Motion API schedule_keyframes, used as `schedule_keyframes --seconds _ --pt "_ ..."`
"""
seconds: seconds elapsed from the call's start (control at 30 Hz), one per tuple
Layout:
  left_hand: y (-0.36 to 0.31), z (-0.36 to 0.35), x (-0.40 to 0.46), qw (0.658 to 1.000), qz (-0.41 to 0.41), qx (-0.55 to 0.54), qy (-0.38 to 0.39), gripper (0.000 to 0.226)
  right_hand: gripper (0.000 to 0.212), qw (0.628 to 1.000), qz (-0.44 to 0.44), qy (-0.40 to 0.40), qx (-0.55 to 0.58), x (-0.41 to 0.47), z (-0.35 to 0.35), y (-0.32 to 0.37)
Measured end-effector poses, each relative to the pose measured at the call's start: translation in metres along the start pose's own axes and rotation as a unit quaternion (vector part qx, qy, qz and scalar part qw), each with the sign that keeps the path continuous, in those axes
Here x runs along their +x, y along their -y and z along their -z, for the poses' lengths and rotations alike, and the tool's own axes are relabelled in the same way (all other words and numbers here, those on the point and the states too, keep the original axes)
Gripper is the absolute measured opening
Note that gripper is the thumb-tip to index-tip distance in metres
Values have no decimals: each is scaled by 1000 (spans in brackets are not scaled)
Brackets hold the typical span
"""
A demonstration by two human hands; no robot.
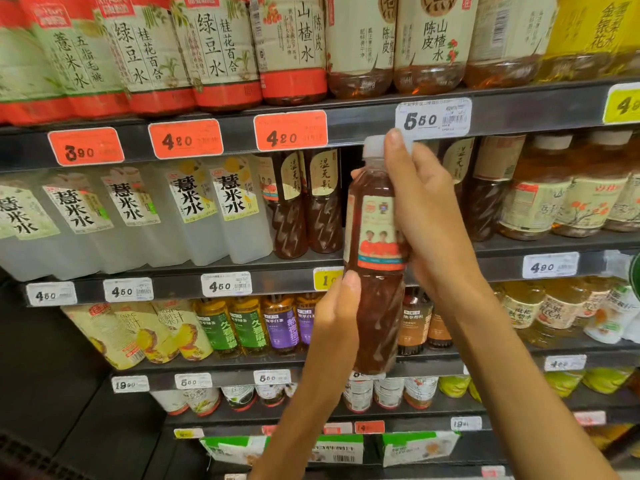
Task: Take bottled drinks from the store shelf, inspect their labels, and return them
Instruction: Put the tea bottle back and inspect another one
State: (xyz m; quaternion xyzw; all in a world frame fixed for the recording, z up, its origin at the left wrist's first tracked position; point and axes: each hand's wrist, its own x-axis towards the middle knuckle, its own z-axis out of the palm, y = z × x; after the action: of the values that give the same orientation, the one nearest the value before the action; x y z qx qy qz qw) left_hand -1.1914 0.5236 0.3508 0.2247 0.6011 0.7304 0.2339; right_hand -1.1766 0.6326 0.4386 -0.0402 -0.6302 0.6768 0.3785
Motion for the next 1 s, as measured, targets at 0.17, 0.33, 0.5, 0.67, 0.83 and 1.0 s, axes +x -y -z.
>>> schedule_keyframes --seconds 0.17,0.33,0.5,0.67,0.83,1.0 --pt "1 9 2 976 100 -157 114 75 36 991 -55 78 93 10 12 0" --pt "6 10 1 950 155 -184 198 79 44 939 -115 179 269 10 7 -2" --pt "-3 12 7 994 85 -36 59 54 28 988 -46 95 114 9 8 -3" --pt "-5 3 5 992 108 -53 25 108 28 993 -62 95 17 11 7 1" --pt "-2 8 -5 972 133 -143 128 81 34 962 -130 165 175 15 11 5" --pt "-8 2 -15 956 152 -173 183 77 38 913 -204 198 294 20 9 -4"
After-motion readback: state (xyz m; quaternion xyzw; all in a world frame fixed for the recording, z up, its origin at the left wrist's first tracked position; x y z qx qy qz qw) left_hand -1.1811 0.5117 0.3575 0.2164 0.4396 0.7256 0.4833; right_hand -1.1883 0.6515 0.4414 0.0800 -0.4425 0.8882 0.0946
